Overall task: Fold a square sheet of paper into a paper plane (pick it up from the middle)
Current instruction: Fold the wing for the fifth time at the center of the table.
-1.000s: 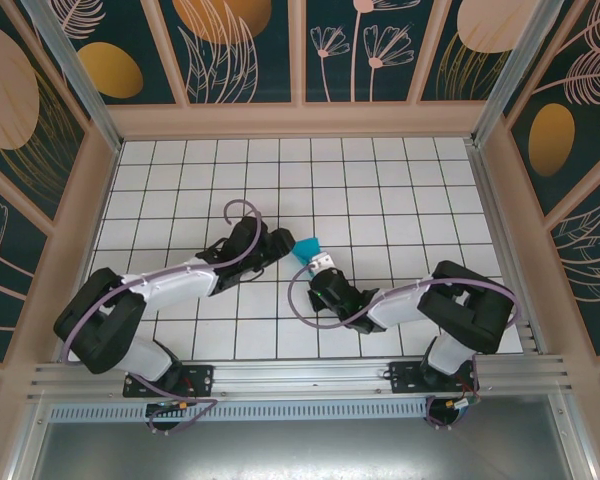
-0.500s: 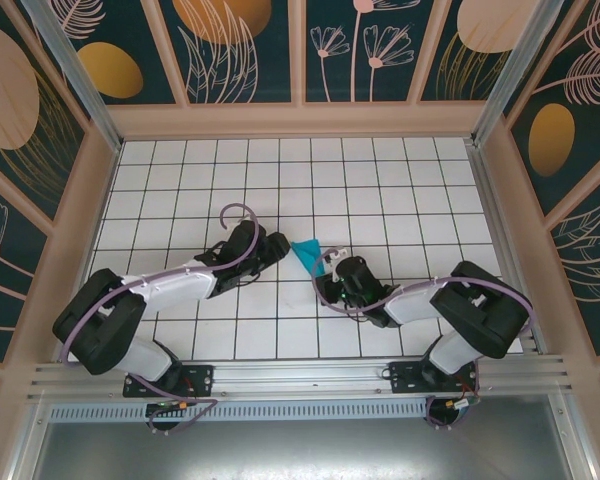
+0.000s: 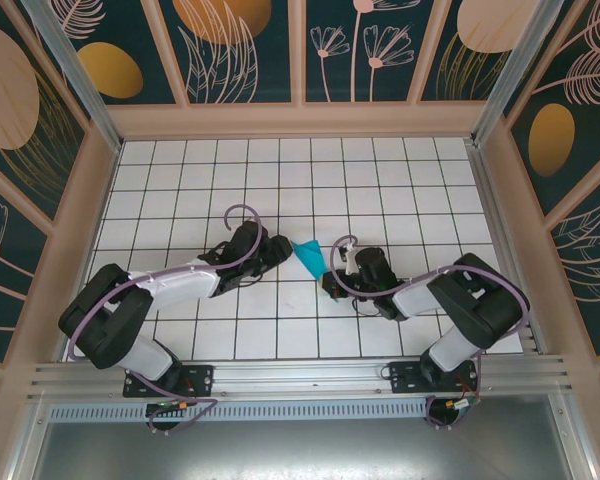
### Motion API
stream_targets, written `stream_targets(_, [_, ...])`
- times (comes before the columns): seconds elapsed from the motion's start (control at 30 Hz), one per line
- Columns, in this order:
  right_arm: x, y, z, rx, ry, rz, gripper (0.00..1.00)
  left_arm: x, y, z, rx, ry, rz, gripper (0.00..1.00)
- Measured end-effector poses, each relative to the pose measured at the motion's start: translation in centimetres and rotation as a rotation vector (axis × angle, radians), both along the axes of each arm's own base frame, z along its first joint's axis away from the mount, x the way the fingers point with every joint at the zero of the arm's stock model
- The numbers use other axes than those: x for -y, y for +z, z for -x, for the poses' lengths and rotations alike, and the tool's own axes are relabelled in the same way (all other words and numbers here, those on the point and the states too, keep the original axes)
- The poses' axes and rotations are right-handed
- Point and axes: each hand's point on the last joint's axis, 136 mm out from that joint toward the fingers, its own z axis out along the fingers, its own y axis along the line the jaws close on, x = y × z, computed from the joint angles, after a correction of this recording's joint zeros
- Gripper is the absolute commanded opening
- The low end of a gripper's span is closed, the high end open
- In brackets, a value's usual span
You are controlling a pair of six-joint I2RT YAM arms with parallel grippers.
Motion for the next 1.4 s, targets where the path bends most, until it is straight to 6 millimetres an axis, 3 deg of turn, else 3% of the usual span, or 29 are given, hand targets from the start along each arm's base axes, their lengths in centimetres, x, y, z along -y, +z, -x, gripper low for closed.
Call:
stream_targets(0.37, [-0.1,-0.1,-0.3,-0.116,-0.01,-0.082,0.03,1.2,0.3,0.0,0.01,-0.042,0.047,0.53])
stream_targets(0.7, [-0.1,-0.2,-0.5,-0.198,-0.032,-0.126,0.0,4.6,1.9,0.2,0.078,-0.178,0.225,0.32])
stream_targets(0.97, [-0.1,-0.3,-0.7,-0.232,-0.048,-0.142,0.0,6.9,1.1,0.6,0.077,-0.257,0.318,0.32])
stream_targets(1.23, [0.0,-0.4,-0.8,-0.265,-0.064,-0.16,0.01,8.2,-1.1,1.6,0.029,-0.306,0.325,0.34])
stream_targets(1.4, [-0.1,-0.4,-0.8,-0.283,-0.067,-0.175,0.01,9.1,-1.0,1.2,0.034,-0.322,0.335,0.36])
